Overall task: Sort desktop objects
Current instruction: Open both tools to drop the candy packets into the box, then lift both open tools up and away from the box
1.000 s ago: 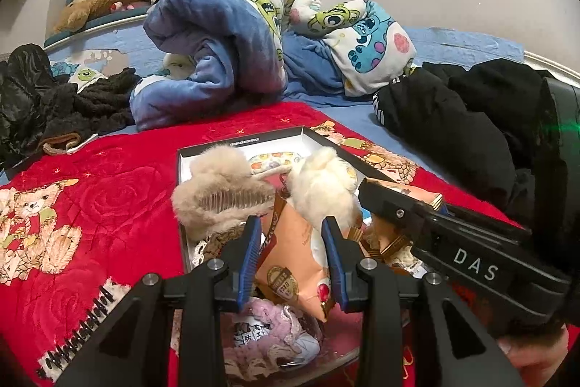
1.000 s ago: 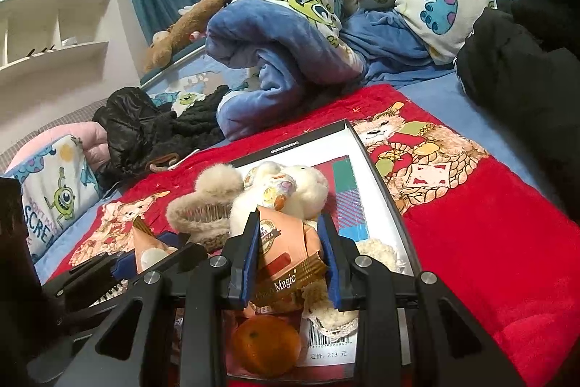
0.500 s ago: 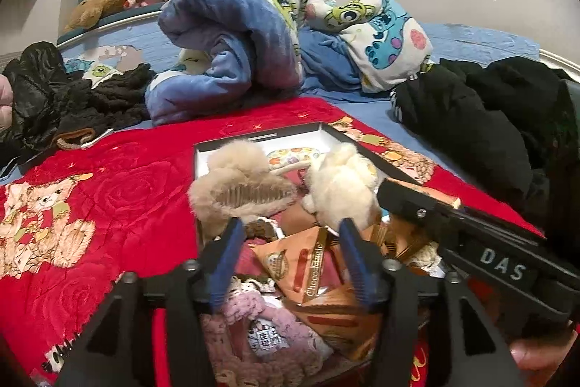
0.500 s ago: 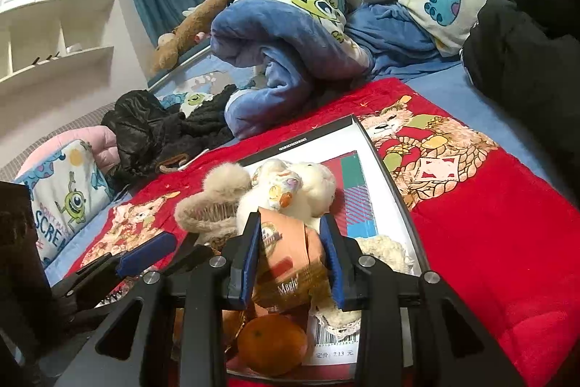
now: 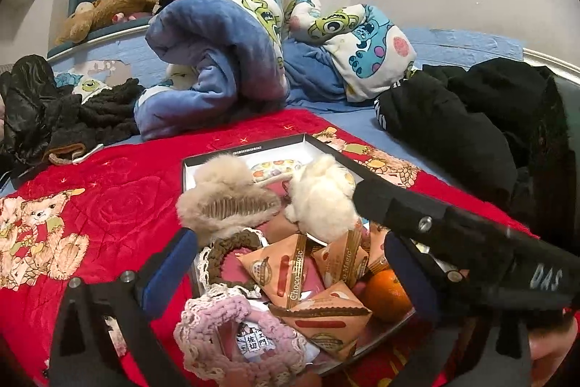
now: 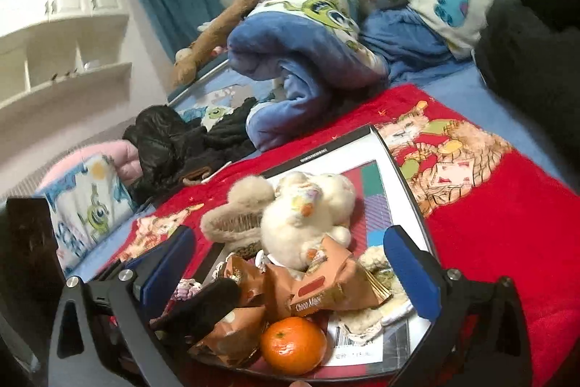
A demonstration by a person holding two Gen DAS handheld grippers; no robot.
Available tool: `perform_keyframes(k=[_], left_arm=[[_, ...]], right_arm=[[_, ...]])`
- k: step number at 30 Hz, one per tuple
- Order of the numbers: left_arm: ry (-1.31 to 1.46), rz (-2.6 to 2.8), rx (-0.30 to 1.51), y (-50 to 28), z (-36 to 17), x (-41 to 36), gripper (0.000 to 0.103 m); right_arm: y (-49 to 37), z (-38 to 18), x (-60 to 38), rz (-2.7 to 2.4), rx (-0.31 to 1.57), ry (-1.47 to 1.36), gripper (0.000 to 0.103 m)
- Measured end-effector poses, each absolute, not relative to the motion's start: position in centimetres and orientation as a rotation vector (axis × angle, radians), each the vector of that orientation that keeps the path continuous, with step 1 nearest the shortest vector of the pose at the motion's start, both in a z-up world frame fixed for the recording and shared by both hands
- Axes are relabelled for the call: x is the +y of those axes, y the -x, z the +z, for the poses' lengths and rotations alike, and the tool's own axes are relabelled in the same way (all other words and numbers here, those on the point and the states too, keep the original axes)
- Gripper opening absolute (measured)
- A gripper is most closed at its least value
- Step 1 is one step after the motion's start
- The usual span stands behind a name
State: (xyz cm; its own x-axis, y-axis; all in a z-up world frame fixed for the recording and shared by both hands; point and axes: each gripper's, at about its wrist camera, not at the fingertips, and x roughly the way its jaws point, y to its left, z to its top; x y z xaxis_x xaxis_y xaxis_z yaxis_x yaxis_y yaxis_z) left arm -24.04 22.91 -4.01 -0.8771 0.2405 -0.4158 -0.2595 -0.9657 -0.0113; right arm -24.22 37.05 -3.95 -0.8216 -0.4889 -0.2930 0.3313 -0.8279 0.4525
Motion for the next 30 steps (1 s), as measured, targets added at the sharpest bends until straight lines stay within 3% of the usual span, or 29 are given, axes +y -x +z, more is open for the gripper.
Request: perform_keyframes(k=[30], left_arm=[[0.593,2.835,0.041,23.64,-3.78,22.52,0.103]], right_arm=[[23.53,-3.59,36.93,-2.656,-0.497,-0.541,0.103]])
